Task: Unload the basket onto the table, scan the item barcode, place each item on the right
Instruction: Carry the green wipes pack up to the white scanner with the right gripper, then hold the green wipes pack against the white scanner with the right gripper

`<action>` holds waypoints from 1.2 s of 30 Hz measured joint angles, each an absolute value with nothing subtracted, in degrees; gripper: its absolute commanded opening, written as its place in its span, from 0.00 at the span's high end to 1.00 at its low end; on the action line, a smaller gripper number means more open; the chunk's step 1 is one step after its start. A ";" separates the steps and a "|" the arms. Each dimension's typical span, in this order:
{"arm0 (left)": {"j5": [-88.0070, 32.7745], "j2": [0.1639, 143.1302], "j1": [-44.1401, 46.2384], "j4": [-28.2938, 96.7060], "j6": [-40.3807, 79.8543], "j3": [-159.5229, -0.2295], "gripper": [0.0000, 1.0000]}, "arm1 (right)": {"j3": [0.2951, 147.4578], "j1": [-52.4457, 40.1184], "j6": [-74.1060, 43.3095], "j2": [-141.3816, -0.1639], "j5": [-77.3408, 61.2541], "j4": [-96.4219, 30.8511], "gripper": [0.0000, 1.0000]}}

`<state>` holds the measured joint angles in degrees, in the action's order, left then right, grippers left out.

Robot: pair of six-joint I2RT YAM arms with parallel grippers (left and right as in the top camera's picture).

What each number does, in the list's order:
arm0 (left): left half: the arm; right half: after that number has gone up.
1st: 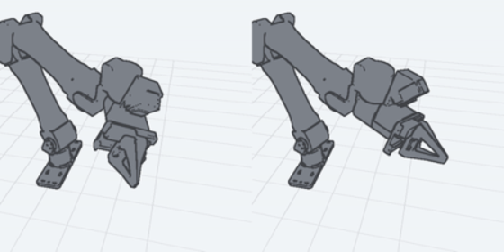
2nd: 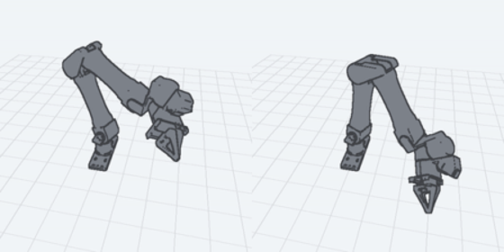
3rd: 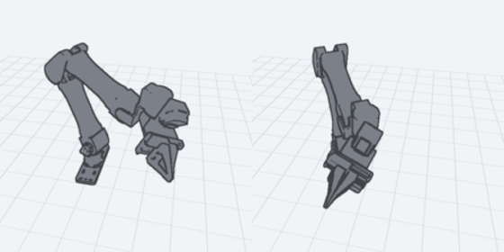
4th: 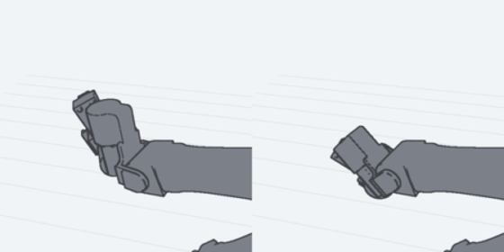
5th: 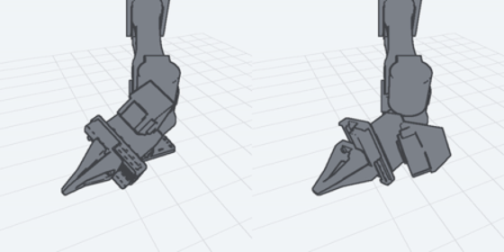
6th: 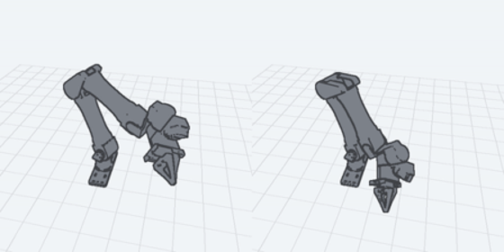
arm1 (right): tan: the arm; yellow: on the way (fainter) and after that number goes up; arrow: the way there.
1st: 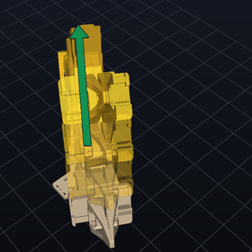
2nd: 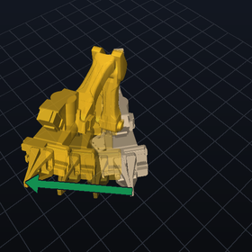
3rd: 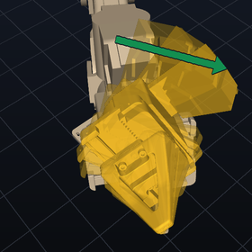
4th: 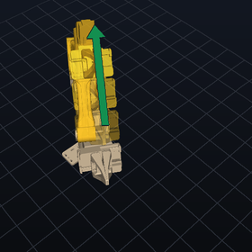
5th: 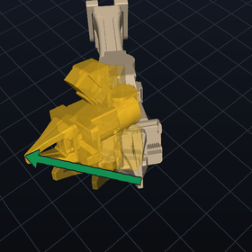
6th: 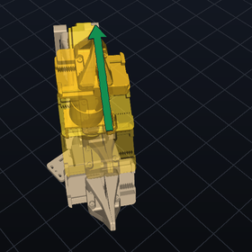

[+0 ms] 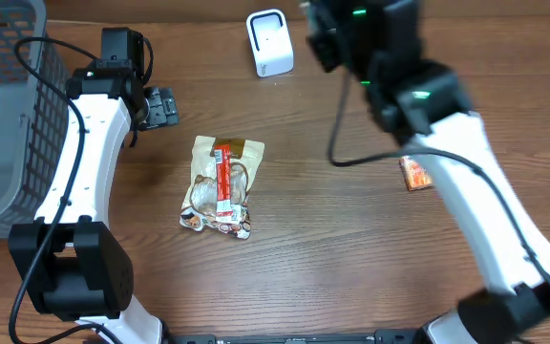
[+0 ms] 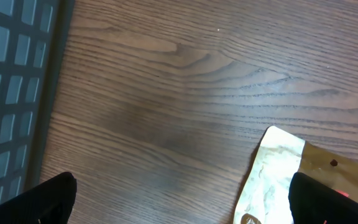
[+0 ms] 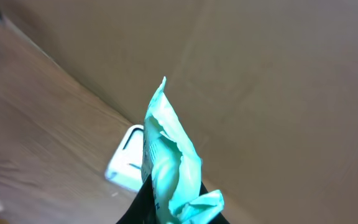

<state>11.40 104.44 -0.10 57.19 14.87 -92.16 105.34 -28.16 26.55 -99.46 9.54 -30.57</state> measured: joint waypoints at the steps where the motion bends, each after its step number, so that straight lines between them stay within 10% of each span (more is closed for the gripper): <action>1: 11.40 104.44 -0.10 57.19 14.87 -92.16 0.00 | 105.32 -29.19 28.38 -101.32 11.09 -28.73 0.96; 18: 11.44 104.44 -0.10 57.12 14.87 -92.16 0.00 | 105.32 -33.78 41.41 -131.55 27.40 16.93 0.96; 36: 11.42 104.44 -0.10 57.14 14.87 -92.16 0.00 | 105.32 -31.40 42.22 -136.79 27.20 35.68 0.96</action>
<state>11.42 104.44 -0.10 57.14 14.87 -92.16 105.32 -31.40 42.22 -136.79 27.20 35.68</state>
